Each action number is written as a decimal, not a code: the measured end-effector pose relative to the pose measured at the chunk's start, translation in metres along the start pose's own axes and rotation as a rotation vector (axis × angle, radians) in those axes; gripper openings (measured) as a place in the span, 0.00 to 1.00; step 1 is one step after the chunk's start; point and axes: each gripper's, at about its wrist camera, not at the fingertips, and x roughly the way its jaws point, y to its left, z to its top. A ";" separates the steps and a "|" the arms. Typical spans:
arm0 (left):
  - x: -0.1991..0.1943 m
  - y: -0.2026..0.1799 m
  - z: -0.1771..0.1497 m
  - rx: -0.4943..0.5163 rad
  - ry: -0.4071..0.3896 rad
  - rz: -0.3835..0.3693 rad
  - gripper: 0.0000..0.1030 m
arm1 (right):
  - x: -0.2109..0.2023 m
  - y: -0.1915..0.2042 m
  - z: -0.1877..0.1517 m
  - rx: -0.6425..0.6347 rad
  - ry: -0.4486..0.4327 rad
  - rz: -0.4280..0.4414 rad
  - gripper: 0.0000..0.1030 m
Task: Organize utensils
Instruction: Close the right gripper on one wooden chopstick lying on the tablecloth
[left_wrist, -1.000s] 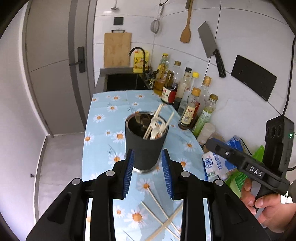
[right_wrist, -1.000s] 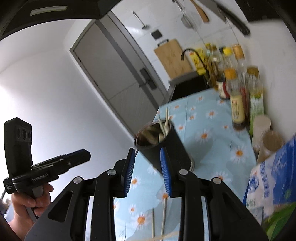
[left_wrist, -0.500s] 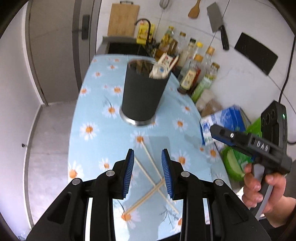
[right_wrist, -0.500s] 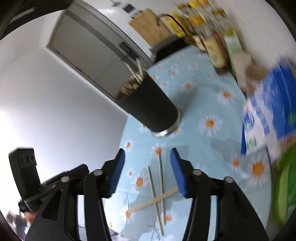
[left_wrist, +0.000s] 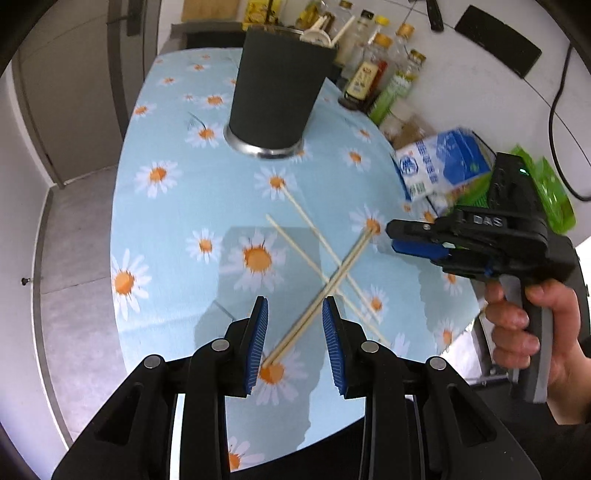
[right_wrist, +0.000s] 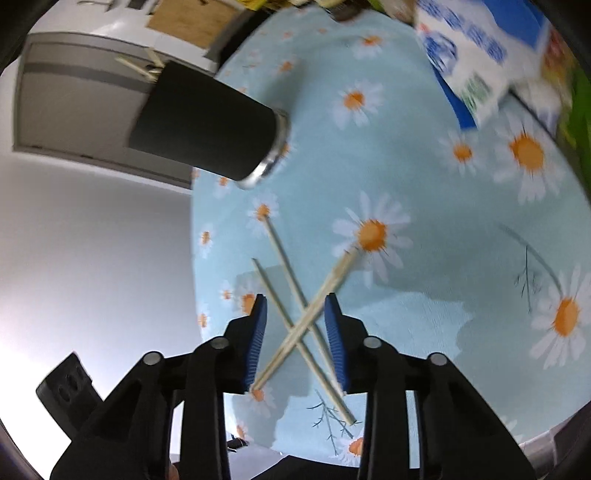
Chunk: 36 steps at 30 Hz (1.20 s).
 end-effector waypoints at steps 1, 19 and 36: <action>0.001 0.002 -0.001 0.002 0.006 -0.005 0.29 | 0.005 -0.004 -0.001 0.026 0.009 0.010 0.27; 0.007 0.021 -0.010 0.044 0.081 -0.049 0.29 | 0.036 -0.023 -0.007 0.157 0.004 0.024 0.11; 0.022 0.008 0.003 0.103 0.118 -0.049 0.29 | 0.029 -0.028 -0.006 0.188 -0.008 0.077 0.06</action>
